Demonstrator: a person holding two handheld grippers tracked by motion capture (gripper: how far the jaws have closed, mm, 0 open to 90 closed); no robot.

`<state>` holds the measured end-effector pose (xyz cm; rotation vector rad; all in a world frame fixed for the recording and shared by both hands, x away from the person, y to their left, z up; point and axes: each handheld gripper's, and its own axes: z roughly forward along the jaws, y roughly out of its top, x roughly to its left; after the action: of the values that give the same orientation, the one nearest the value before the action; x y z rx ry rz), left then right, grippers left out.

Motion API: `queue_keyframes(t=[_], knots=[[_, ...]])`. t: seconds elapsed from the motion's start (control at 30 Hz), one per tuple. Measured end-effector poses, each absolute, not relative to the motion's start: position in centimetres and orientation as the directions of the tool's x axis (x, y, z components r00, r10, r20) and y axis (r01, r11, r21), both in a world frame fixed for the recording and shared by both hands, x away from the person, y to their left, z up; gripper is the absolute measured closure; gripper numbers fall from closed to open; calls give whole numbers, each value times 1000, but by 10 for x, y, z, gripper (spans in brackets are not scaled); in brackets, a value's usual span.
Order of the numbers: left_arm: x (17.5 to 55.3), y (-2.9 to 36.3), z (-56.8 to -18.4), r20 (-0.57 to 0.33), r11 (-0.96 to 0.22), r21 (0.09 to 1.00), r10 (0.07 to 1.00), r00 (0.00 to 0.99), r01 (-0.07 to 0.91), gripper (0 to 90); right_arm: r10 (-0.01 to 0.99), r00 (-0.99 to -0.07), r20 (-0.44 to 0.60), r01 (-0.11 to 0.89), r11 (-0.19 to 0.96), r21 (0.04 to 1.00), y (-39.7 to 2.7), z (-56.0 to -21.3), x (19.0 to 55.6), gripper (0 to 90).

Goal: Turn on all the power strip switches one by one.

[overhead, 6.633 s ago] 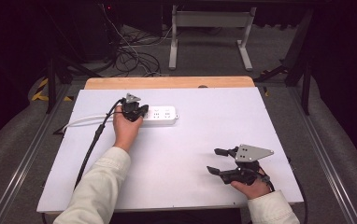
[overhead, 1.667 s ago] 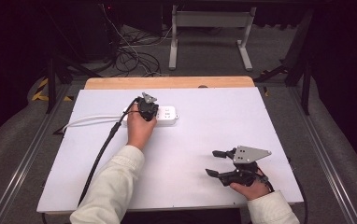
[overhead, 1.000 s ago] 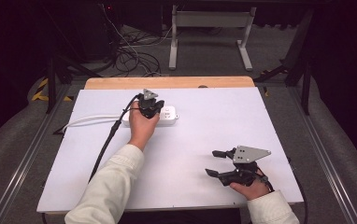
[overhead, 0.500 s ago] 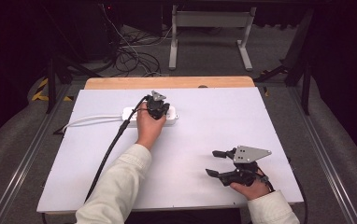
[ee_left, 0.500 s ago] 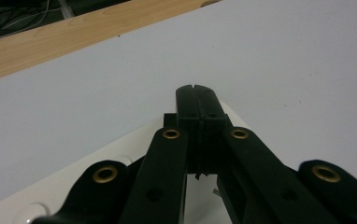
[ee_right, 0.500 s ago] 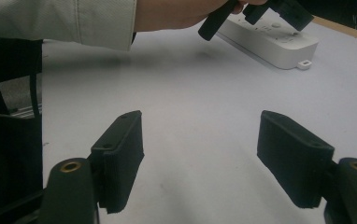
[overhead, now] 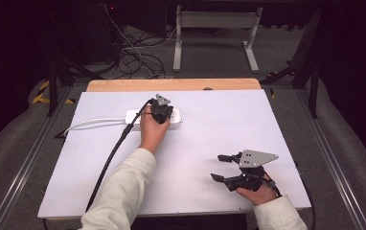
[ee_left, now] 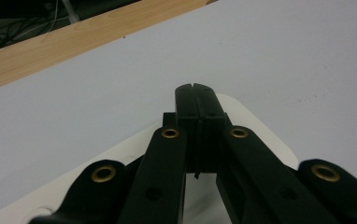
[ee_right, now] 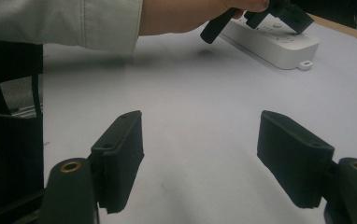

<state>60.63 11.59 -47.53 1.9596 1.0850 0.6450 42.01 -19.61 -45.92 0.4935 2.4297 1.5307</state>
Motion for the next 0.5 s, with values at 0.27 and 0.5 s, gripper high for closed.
queue_keyframes(t=[0.27, 0.5], knots=[[605, 114, -475, 86, -346, 813, 866, 492, 468, 900, 398, -917, -12, 162, 400, 902, -196, -459, 420, 315], [605, 113, -475, 87, -349, 814, 863, 498, 463, 900, 401, -916, -14, 160, 396, 904, -197, -459, 420, 316]])
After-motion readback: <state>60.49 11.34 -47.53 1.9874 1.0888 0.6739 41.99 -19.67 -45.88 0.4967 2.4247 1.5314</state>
